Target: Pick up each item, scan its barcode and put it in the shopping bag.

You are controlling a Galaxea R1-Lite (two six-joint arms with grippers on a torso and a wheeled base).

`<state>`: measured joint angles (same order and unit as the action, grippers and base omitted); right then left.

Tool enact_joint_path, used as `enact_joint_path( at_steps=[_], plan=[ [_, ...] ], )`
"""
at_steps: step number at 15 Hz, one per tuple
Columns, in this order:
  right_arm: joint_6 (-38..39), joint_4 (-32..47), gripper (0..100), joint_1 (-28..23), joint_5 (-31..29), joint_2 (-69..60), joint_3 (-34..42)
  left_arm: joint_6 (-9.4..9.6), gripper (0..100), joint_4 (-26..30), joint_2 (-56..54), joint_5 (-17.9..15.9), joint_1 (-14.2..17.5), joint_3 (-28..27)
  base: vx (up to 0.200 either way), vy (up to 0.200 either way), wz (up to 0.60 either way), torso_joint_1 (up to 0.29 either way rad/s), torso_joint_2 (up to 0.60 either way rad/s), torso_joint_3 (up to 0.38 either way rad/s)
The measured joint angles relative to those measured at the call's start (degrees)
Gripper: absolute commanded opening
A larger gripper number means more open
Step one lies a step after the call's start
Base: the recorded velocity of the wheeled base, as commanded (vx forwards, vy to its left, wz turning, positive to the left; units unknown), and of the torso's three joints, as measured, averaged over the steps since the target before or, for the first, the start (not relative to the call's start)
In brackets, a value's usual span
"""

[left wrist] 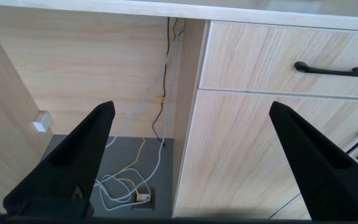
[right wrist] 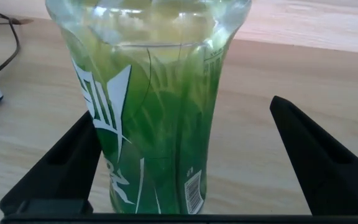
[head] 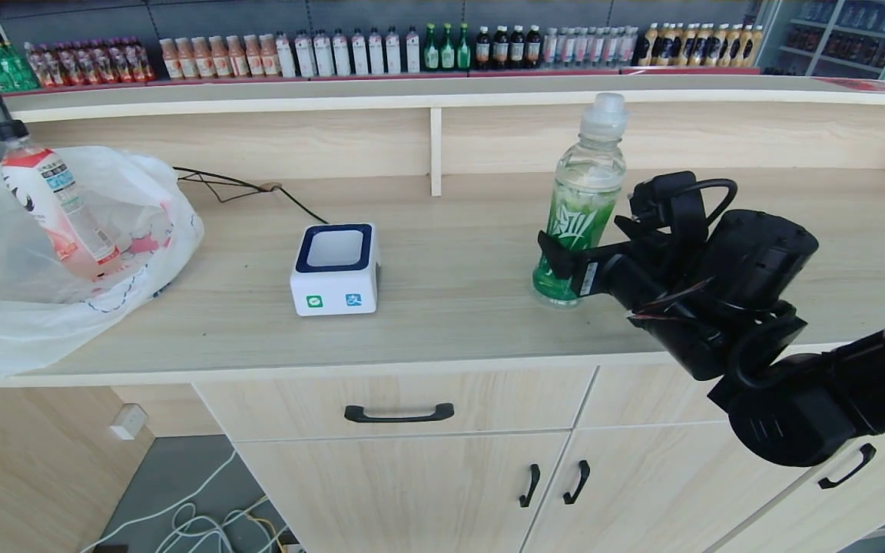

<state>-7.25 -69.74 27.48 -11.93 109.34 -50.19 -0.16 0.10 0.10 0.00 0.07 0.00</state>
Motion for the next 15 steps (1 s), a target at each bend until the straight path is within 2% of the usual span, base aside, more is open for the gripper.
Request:
enact_joint_path(
  at_steps=[15],
  plan=[
    [0.04, 2.72, 100, 1.57, -2.23, 2.79, -6.75, 0.00, 100, 0.00, 0.00, 0.00, -0.02, 0.00, 0.000, 0.000, 0.00, 0.000, 0.00, 0.000]
  ],
)
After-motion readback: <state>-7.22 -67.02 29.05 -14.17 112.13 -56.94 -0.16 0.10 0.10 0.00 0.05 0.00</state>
